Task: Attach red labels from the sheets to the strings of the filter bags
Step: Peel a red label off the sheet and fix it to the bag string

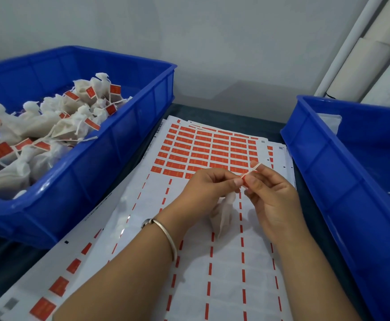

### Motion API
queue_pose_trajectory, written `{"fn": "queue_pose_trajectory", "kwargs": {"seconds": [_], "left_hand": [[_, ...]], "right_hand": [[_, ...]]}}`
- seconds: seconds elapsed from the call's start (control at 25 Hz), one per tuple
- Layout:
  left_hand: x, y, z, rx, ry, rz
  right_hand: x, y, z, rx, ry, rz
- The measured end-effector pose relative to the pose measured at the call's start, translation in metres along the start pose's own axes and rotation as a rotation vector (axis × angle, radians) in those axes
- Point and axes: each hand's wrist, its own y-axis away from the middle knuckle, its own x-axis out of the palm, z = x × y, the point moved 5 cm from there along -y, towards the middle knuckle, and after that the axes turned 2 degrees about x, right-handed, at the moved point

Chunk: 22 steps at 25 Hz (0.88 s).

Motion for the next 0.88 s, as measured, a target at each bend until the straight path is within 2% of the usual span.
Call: {"fn": "queue_pose_trajectory", "kwargs": {"seconds": [0.12,0.24,0.52,0.72,0.88], "left_hand": [[-0.003,0.002,-0.003,-0.017,0.002,-0.030],[-0.003,0.006,-0.013,-0.001,-0.013,-0.032],[-0.044,0.024,-0.046,-0.046,-0.028,-0.305],[-0.095,0.057,-0.105,0.225,-0.014,-0.452],[-0.152,0.090,-0.152,0.422,-0.307,-0.765]], "right_hand": [[0.002,-0.002,-0.004,0.027,-0.041,0.011],[0.008,-0.001,-0.006,0.020,0.022,0.052],[0.020,0.011,-0.014,0.019,0.354,0.186],[0.023,0.012,-0.020,0.024,0.449,0.238],[0.022,0.012,-0.019,0.048,0.421,0.227]]}}
